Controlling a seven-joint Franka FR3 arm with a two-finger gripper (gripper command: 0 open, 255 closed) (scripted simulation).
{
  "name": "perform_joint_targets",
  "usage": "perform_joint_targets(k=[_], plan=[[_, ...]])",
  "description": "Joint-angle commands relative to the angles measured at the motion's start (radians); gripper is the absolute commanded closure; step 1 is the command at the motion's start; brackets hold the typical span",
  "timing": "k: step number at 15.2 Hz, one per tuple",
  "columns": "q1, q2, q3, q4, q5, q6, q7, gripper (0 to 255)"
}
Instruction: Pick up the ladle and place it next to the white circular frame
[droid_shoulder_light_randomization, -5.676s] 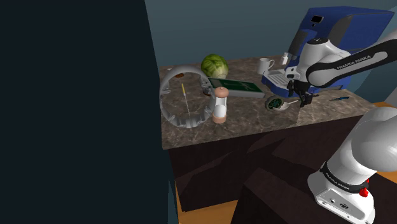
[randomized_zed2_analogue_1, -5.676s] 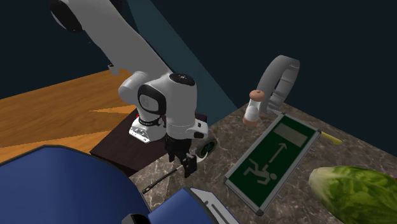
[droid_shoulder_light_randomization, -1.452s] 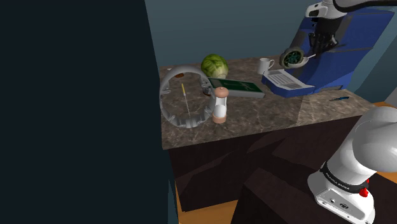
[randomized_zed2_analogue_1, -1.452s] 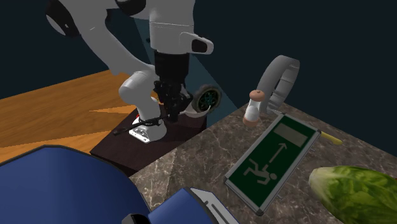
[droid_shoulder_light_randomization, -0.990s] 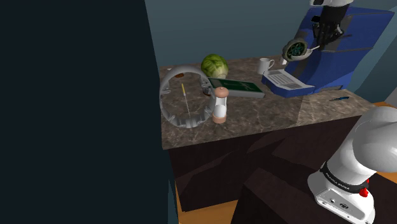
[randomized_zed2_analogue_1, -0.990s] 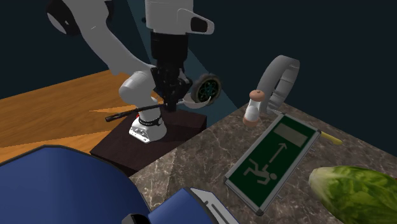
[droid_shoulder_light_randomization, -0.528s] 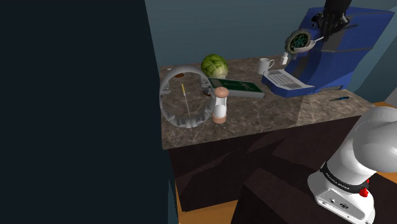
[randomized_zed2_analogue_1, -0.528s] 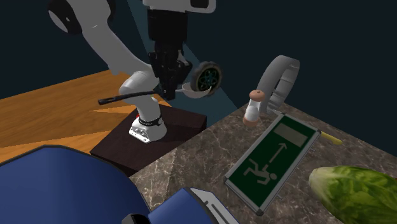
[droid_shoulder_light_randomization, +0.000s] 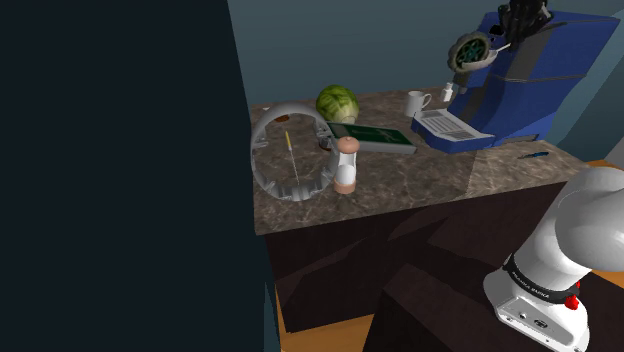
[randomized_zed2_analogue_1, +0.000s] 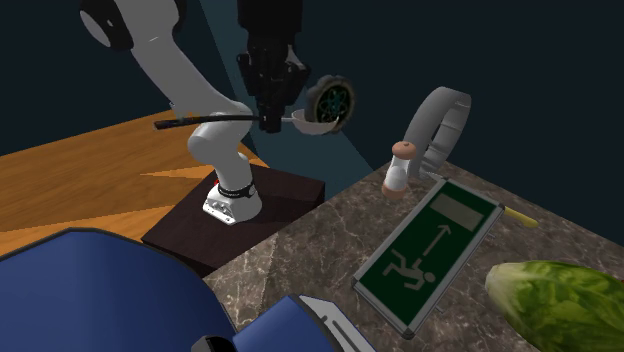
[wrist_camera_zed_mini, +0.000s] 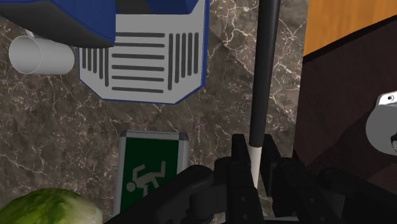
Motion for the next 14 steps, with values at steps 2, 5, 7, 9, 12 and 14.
perform_joint_targets(k=[2,5,7,9,12,14], plan=[[0.015,0.008,0.056,-0.003,0.029,-0.015,0.067,255],[0.032,0.028,0.112,0.002,0.062,-0.025,0.137,255],[0.045,0.046,0.147,0.010,0.083,-0.031,0.183,255],[0.058,0.068,0.181,0.023,0.104,-0.036,0.228,255],[0.077,0.107,0.230,0.051,0.135,-0.044,0.294,255],[0.090,0.138,0.262,0.075,0.154,-0.049,0.337,255]])
